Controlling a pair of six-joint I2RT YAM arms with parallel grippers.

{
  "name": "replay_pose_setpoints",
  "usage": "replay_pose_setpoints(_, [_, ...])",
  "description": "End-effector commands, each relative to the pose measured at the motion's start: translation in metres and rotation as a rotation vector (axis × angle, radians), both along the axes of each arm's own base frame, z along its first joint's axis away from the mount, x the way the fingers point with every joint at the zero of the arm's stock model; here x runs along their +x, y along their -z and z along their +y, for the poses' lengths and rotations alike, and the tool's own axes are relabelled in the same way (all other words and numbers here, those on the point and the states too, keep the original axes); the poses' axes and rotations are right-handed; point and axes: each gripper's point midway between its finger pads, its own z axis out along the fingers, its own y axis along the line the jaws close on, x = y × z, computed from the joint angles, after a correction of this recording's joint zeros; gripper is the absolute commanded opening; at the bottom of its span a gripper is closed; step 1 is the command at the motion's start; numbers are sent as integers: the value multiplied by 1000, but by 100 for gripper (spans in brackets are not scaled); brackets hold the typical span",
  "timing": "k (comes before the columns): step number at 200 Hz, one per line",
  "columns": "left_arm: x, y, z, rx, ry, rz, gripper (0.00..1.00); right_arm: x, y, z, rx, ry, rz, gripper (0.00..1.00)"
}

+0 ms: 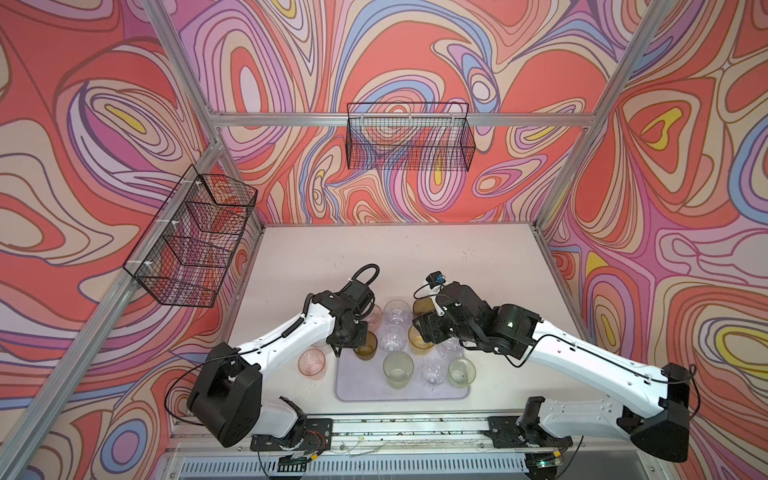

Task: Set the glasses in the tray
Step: 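Lower the olive dimpled cup onto the tray beside the pink frosted cup, then open the left gripper to release the olive dimpled cup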

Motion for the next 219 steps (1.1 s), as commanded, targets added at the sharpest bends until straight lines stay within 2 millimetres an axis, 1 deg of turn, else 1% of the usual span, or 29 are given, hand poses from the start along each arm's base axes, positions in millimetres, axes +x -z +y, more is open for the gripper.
replay_pose_setpoints(1, [1,-18,-2,-10,-8,-17,26,3,-3,1,9,4,-8,76])
replay_pose_setpoints(78, [13,-58,-8,-10,50,-54,31,3,-4,1,4,1,-11,76])
replay_pose_setpoints(118, [20,-66,-8,20,81,-57,34,2,-5,-1,0,-2,-15,76])
replay_pose_setpoints(158, [30,-76,4,39,62,-72,36,0,-7,-6,2,2,-26,76])
replay_pose_setpoints(196, [39,-83,21,28,19,-63,37,-2,-3,-10,1,3,-30,76])
replay_pose_setpoints(219, [41,-83,37,44,-14,-52,37,-4,0,-13,-14,-1,-27,76])
